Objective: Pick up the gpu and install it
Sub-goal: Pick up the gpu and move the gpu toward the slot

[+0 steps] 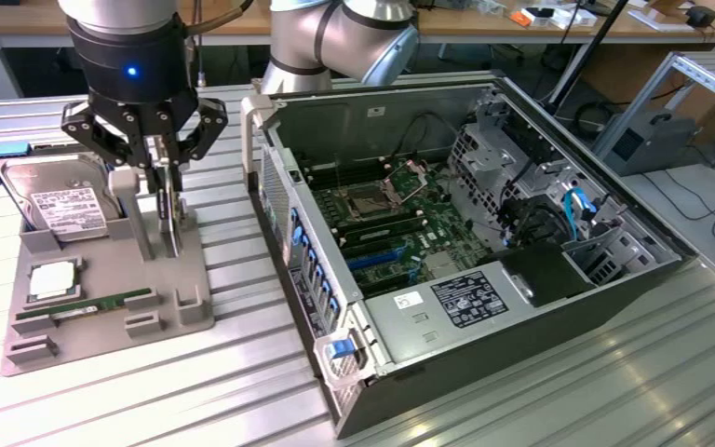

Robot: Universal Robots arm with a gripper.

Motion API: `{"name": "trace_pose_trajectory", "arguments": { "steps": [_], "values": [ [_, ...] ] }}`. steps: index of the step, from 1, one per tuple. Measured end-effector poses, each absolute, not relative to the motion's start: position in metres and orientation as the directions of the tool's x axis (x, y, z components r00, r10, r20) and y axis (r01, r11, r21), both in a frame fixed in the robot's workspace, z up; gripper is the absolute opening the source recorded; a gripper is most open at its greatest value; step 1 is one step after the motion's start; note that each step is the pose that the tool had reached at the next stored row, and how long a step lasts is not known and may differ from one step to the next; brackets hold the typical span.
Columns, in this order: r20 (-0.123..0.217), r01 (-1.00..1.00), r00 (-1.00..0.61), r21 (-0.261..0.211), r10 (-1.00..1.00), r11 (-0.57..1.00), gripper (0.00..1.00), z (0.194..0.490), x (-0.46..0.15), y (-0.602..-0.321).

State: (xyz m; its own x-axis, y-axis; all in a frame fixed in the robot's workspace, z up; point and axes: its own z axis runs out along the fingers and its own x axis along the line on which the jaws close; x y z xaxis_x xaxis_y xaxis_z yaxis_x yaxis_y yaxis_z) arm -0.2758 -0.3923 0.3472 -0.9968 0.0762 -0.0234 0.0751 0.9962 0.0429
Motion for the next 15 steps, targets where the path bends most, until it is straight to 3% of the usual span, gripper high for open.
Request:
{"name": "trace_pose_trajectory", "arguments": {
  "steps": [15],
  "values": [
    [-0.023, 0.075, -0.997, 0.043, 0.076, 0.996, 0.27, 0.3582, -0.2758, -0.3923]
  ]
}}
